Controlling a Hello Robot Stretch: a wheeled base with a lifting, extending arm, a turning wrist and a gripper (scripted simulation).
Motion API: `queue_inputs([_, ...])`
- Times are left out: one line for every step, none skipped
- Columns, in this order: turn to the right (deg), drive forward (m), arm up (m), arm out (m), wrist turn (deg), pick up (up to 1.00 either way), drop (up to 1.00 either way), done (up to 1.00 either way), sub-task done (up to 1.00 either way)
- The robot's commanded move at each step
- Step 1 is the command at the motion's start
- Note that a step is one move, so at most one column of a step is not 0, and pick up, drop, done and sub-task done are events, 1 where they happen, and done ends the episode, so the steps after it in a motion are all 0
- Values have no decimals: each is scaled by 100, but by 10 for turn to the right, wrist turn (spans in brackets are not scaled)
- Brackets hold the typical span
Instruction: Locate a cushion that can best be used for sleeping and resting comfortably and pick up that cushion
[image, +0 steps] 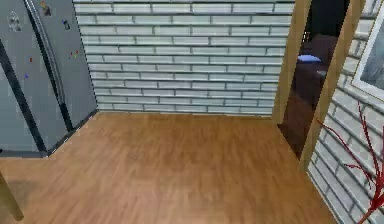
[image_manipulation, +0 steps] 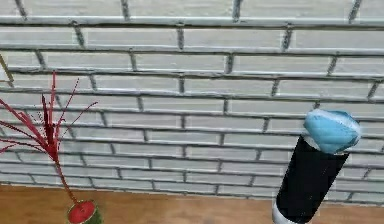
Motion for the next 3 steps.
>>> queue_inputs([0,25,0,0,0,0,0,0,0])
queue_inputs([30,0,0,0,0,0,0,0,0])
queue_inputs([0,85,0,0,0,0,0,0,0])
